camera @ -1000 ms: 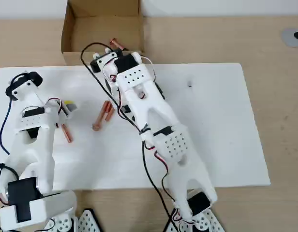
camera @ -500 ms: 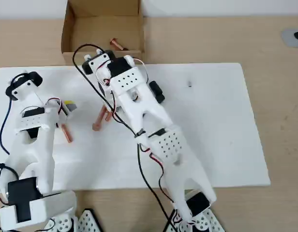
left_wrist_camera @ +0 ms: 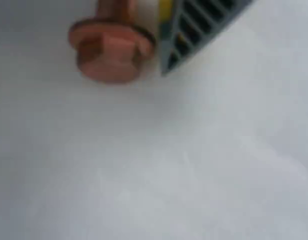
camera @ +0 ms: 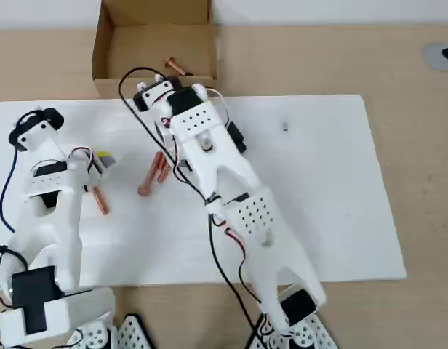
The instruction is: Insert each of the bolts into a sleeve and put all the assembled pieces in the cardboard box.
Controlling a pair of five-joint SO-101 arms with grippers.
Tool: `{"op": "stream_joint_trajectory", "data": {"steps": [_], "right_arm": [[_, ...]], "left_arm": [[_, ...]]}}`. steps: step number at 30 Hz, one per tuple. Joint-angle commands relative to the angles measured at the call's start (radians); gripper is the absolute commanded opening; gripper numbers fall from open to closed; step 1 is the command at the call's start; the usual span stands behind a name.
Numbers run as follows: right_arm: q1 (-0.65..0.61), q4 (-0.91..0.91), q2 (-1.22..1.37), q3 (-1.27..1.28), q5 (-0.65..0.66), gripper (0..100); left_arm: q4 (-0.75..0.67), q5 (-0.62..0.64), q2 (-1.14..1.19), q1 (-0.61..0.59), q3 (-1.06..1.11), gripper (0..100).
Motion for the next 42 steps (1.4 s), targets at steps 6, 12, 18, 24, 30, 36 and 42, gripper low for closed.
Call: {"op": "stream_joint_trajectory", "data": {"steps": [6, 12, 18, 24, 30, 36, 42], "right_arm": [[-0.013, 0.015, -0.134, -0.015, 0.012, 1.1], [-0.012, 0.017, -0.240, -0.007, 0.012, 1.1], [-0.012, 0.017, -0.271, -0.005, 0.012, 1.1], [-0.012, 0.017, -0.271, -0.007, 0.012, 1.1], [-0.012, 0.017, -0.272, -0.013, 0.012, 1.1], [-0.012, 0.017, -0.315, -0.007, 0.011, 1.1], [-0.012, 0.017, -0.358, -0.005, 0.012, 1.1]], "left_arm": [[0.014, 0.009, -0.036, 0.006, -0.008, 30], [0.126, 0.075, -0.035, 0.031, -0.057, 30], [0.127, 0.100, -0.028, 0.029, -0.037, 30], [0.133, 0.100, -0.027, 0.029, -0.029, 30], [0.133, 0.100, -0.027, 0.029, -0.018, 11], [0.133, 0.098, -0.027, 0.029, -0.018, 1], [0.135, 0.098, -0.035, 0.032, -0.026, 0]]}}
